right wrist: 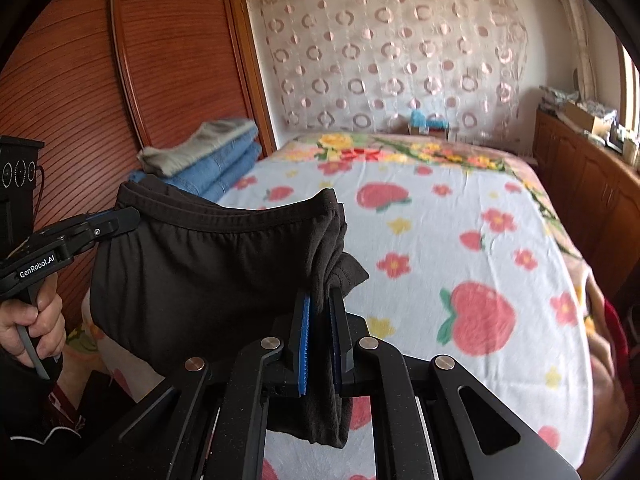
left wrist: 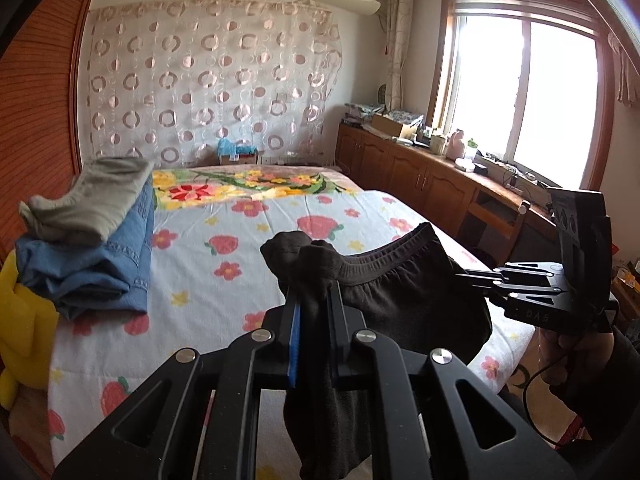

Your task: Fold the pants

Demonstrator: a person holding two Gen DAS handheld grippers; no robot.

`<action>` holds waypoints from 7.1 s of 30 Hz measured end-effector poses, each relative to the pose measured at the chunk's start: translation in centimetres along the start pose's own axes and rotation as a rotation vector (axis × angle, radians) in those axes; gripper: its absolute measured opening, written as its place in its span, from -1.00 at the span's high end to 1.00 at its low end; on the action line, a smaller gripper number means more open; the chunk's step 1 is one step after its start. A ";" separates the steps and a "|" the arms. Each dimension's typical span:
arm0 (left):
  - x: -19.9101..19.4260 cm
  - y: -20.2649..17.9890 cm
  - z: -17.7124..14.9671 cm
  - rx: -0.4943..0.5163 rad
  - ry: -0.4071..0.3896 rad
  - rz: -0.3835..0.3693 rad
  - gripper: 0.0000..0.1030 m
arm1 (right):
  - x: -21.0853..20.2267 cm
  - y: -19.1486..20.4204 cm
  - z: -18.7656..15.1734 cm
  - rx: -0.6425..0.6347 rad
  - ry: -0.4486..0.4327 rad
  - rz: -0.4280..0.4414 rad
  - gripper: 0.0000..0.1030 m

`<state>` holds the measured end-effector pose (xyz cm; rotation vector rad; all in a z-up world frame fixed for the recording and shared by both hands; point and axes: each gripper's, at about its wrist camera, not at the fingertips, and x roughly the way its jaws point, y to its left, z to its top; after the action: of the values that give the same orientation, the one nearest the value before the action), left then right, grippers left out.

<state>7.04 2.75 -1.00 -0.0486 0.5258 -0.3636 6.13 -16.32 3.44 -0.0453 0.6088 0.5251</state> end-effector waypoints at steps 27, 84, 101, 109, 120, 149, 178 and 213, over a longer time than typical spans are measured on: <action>-0.6 5.0 2.4 -0.044 -0.049 0.101 0.77 | 4.8 1.1 6.0 -0.166 -0.048 0.045 0.84; 1.3 21.8 6.1 -0.262 -0.079 0.481 0.77 | 35.0 6.6 27.1 -0.540 -0.046 0.278 0.84; 2.1 21.7 5.7 -0.272 -0.013 0.527 0.25 | 36.5 2.7 24.9 -0.411 0.073 0.233 0.50; 1.3 20.5 5.8 -0.231 0.004 0.530 -0.09 | 32.0 2.0 24.3 -0.343 0.035 0.248 0.50; -0.5 18.1 5.7 -0.179 -0.039 0.520 -0.99 | 26.1 2.3 20.6 -0.321 0.019 0.262 0.49; -1.4 13.3 3.2 -0.133 0.028 0.420 -0.99 | 16.1 1.0 13.7 -0.223 -0.013 0.192 -0.46; -2.1 4.2 0.7 -0.082 0.046 0.297 -0.99 | 3.4 0.9 5.7 -0.099 -0.066 0.042 -0.70; -5.7 -4.4 5.0 -0.007 -0.059 0.225 -0.99 | -7.6 -0.1 2.0 0.001 -0.216 -0.149 -0.74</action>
<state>3.57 0.39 6.66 -0.0071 0.4686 -0.1402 2.00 -19.44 9.33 -0.0320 0.3911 0.3790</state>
